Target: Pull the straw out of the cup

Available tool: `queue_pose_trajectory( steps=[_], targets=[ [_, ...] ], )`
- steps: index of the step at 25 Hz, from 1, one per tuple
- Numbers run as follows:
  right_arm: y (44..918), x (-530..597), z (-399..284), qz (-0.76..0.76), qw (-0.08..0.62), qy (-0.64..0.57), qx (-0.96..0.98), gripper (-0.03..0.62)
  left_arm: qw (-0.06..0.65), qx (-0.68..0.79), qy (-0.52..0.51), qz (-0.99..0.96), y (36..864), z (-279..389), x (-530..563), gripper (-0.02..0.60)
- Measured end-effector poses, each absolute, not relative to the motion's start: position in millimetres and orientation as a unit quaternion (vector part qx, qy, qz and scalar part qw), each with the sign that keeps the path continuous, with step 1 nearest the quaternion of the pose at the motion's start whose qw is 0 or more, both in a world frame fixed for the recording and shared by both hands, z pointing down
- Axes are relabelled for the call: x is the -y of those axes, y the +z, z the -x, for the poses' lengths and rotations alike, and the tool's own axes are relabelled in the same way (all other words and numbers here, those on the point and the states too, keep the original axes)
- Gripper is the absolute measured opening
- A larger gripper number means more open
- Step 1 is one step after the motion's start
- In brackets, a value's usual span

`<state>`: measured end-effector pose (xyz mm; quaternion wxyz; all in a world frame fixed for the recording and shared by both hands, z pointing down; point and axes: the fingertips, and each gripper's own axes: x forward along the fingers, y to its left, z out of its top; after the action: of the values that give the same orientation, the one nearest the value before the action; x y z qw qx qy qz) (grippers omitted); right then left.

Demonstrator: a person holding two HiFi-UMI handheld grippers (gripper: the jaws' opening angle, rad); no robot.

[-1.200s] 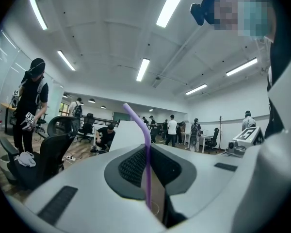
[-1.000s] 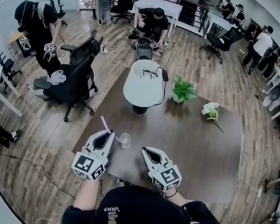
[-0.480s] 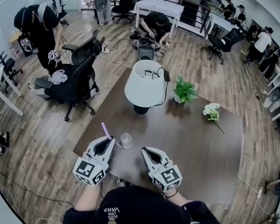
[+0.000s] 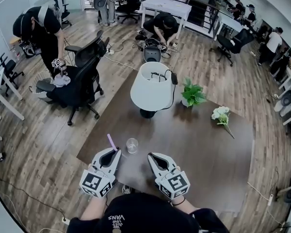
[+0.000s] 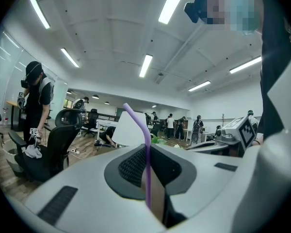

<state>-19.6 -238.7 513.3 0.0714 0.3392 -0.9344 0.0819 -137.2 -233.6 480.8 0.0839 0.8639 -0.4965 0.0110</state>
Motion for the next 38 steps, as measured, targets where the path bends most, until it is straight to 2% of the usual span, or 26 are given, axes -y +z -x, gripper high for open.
queue_pose_trajectory(
  steps=[14, 38],
  targets=[
    [516.6, 242.3, 20.6, -0.341, 0.073, 0.085, 0.934, 0.018, 0.108, 0.495, 0.022, -0.862, 508.8, 131.0, 216.4, 0.032],
    [518.3, 241.1, 24.0, -0.334, 0.090, 0.076, 0.935, 0.017, 0.103, 0.487, 0.027, -0.867, 508.8, 122.3, 217.0, 0.032]
  ],
)
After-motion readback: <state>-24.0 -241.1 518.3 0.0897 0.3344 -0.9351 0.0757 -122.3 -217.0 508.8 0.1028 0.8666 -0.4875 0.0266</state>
